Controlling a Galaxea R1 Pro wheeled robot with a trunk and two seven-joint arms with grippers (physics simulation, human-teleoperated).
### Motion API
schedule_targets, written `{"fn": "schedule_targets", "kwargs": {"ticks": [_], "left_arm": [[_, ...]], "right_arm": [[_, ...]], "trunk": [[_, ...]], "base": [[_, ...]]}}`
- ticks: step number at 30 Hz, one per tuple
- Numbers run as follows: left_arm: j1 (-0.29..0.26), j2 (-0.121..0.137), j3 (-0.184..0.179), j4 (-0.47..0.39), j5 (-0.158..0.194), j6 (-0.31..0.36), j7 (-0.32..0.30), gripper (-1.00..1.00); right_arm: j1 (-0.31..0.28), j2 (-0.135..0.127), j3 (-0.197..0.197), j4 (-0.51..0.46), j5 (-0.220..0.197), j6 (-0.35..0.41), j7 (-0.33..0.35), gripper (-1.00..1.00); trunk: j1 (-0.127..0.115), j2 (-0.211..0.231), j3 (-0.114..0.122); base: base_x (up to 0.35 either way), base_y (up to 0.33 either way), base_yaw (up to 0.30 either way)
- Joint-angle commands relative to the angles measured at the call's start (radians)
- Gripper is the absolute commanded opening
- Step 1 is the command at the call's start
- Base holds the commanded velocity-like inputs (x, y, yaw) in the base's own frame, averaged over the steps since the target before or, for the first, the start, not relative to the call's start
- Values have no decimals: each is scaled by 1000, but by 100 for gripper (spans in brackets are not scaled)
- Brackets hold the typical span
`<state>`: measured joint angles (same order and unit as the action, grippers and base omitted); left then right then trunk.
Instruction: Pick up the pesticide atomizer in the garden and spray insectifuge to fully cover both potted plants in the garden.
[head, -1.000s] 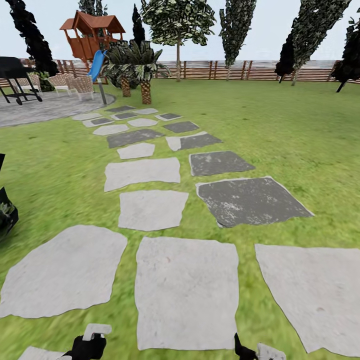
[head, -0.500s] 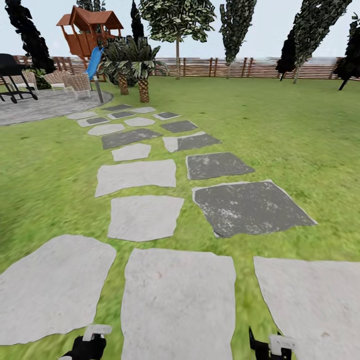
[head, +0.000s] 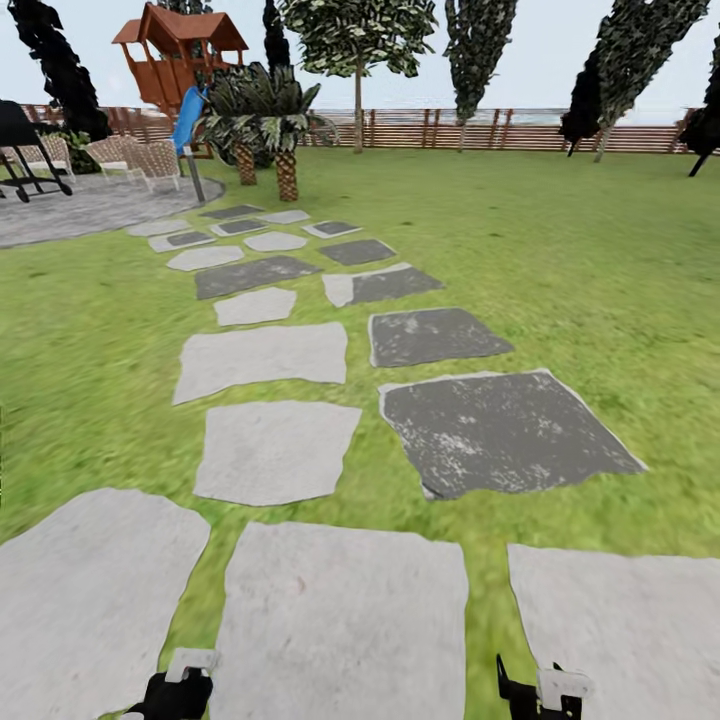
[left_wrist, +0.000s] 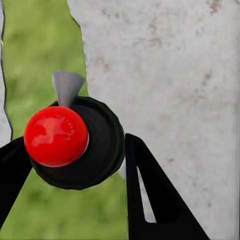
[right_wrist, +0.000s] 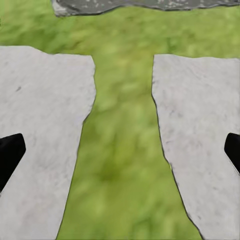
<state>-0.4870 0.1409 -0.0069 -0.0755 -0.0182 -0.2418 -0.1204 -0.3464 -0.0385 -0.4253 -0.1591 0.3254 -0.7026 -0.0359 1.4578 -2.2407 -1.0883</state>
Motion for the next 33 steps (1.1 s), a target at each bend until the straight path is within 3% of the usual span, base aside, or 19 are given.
{"fn": "schedule_targets", "kwargs": {"ticks": [1, 9, 33], "left_arm": [[-1, 0, 0, 1, -2, -4, -2, -100], [-1, 0, 0, 2, -2, -4, -2, -100], [-1, 0, 0, 2, -2, -4, -2, -100]], "right_arm": [[-1, 0, -6, 1, 11, -3, -4, 100], [-1, 0, -6, 1, 11, -3, -4, 100], [-1, -1, -6, 1, 11, -3, -4, 100]], "trunk": [[0, 0, -1], [0, 0, -1], [0, 0, -1]], "base": [[287, -143, 221], [287, -143, 216], [287, -143, 17]]}}
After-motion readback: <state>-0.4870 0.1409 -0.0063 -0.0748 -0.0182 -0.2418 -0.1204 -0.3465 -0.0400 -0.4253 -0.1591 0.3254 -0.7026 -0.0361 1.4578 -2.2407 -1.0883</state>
